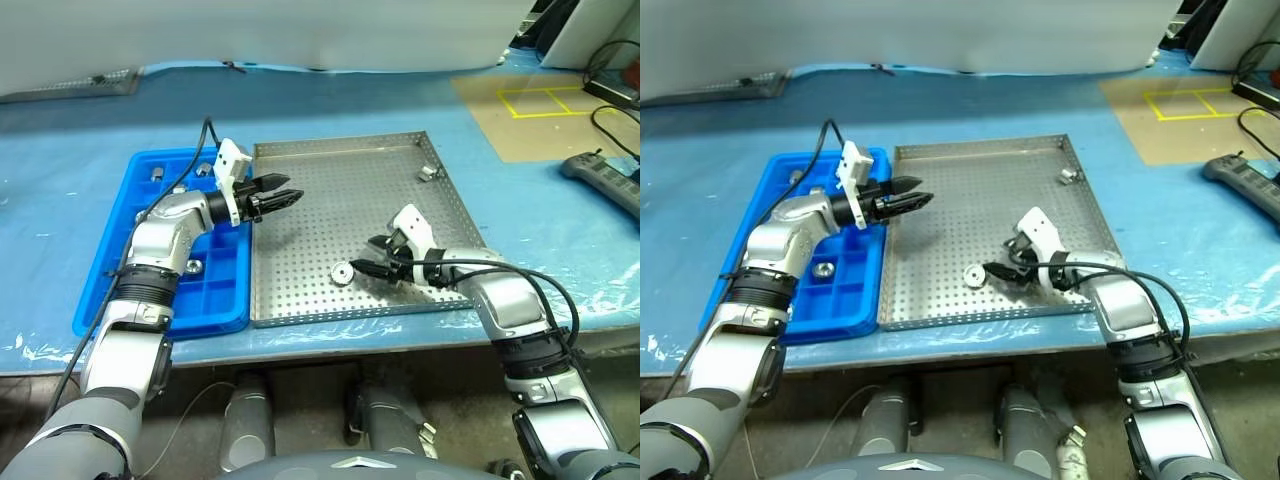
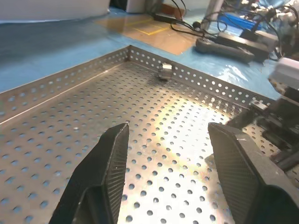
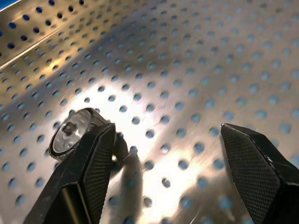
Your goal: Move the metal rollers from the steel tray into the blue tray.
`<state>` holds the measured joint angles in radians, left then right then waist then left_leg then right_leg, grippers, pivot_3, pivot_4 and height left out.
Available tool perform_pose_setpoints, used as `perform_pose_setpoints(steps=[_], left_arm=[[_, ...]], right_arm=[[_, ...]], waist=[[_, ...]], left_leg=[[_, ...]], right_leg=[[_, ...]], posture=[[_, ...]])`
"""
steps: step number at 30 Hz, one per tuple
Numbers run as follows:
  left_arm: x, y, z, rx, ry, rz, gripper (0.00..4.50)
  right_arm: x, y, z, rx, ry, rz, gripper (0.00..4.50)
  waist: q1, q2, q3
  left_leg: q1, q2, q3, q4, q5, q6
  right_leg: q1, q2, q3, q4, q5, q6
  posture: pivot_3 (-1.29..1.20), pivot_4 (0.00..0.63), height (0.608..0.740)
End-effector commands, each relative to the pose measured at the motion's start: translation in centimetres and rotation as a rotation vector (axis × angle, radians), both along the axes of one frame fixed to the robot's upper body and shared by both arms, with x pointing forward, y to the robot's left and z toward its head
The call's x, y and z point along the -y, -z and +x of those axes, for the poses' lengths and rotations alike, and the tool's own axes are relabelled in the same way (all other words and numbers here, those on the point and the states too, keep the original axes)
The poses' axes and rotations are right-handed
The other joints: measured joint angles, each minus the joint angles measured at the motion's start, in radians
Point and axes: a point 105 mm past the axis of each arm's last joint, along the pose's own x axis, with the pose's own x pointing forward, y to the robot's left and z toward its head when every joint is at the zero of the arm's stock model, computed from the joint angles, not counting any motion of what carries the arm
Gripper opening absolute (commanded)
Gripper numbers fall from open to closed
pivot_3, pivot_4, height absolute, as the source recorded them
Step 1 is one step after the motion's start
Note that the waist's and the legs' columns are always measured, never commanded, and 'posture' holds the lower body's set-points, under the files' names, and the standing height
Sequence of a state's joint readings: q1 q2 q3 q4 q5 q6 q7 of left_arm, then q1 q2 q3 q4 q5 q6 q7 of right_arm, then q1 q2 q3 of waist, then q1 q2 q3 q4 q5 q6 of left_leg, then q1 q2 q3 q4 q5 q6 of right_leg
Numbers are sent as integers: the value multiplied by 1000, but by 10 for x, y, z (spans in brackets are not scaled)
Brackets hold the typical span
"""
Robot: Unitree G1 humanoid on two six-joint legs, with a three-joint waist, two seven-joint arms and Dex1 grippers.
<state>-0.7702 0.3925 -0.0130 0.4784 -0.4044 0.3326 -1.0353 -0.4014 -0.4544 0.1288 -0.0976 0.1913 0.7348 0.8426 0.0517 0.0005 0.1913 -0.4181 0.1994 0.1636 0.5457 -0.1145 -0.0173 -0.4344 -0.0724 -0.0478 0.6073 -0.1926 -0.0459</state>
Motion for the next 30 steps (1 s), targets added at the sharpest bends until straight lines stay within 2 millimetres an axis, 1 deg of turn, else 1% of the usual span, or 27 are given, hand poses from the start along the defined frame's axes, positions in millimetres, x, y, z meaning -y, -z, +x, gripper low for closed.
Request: perform_pose_setpoints(steps=[1,4,8,11,13,15,18,19,21,22,23,24,26,28,29,30], left_arm=[[1,-6,0,44,22,13,2811],[0,-5,1,45,21,17,2811],[-3,-4,1,47,7,19,2811],[-6,-2,1,46,-4,23,2811],[-8,-1,1,47,-9,25,2811],[-9,-1,1,49,-20,24,2811],[-13,-1,1,54,-38,23,2811],[-15,-1,1,57,-46,24,2811],[-19,-2,1,63,-66,24,2811],[-22,-3,1,67,-79,22,2811],[-25,-4,2,71,-93,20,2811],[-28,-4,2,78,-107,21,2811],[-38,-8,7,108,-171,17,2811],[-54,-18,16,152,-288,-4,2811],[-62,-22,20,170,-345,-15,2811],[-70,-26,23,182,-399,-34,2811]], right_arm=[[-23,-21,-7,37,-49,89,3732],[-32,-20,-12,20,-64,109,3732],[-33,-16,-15,-5,-64,116,3732],[-34,-24,-15,-23,-69,180,3732],[-35,-22,-17,-35,-92,156,3732],[-33,-5,-16,-46,-100,50,3732],[-24,28,-14,-45,-107,-160,3732],[-23,34,-15,-47,-117,-189,3732],[-24,37,-13,-38,-125,-198,3732],[-25,34,-10,-27,-120,-187,3561],[-26,31,-8,-17,-121,-177,3364],[-28,28,-7,-8,-126,-168,3126],[-35,16,-1,10,-124,-102,2466],[-45,-2,7,35,-128,-18,1823],[-49,-9,11,47,-131,15,1710],[-54,-17,14,58,-133,52,1710]], waist=[[-8,0,0],[-6,0,0],[4,0,0],[13,0,0],[17,0,0],[18,0,0],[18,0,0],[18,0,0],[18,-1,0],[18,-1,-1],[17,-1,-1],[17,-1,-1],[18,-1,-1],[18,-2,-1],[18,-2,-1],[19,-2,-1]], left_leg=[[0,0,0,0,0,0],[1,2,2,1,-1,1],[4,4,4,4,-2,3],[7,4,5,4,-2,4],[8,5,5,4,-2,4],[9,5,6,3,-2,4],[10,5,6,3,-2,4],[10,5,6,3,-2,4],[13,5,7,2,-2,4],[15,5,7,1,-2,4],[16,5,7,1,-2,4],[17,5,7,1,-2,4],[17,6,7,1,-2,4],[17,6,7,1,-2,3],[17,6,7,1,-2,3],[16,6,7,1,-2,3]], right_leg=[[0,0,0,0,0,0],[1,-1,0,0,1,-1],[8,-3,0,-1,1,-1],[11,-3,1,-1,1,-1],[11,-3,1,-1,1,-1],[11,-3,1,-1,1,-1],[11,-3,1,-1,1,-1],[11,-3,1,-1,1,-1],[14,-3,1,-1,0,0],[15,-3,2,-1,-1,1],[15,-3,2,-1,-3,6],[15,-3,2,-1,-4,6],[15,-3,2,0,-4,6],[15,-3,1,0,-4,6],[15,-3,1,0,-3,6],[14,-3,1,1,-3,6]], posture=[[-171,150,740],[-168,150,740],[-151,150,740],[-136,150,740],[-129,150,740],[-119,150,740],[-93,150,740],[-87,150,740],[-73,150,740],[-68,150,740],[-68,150,740],[-42,150,740],[-21,150,740],[14,150,740],[30,150,740],[55,150,740]])
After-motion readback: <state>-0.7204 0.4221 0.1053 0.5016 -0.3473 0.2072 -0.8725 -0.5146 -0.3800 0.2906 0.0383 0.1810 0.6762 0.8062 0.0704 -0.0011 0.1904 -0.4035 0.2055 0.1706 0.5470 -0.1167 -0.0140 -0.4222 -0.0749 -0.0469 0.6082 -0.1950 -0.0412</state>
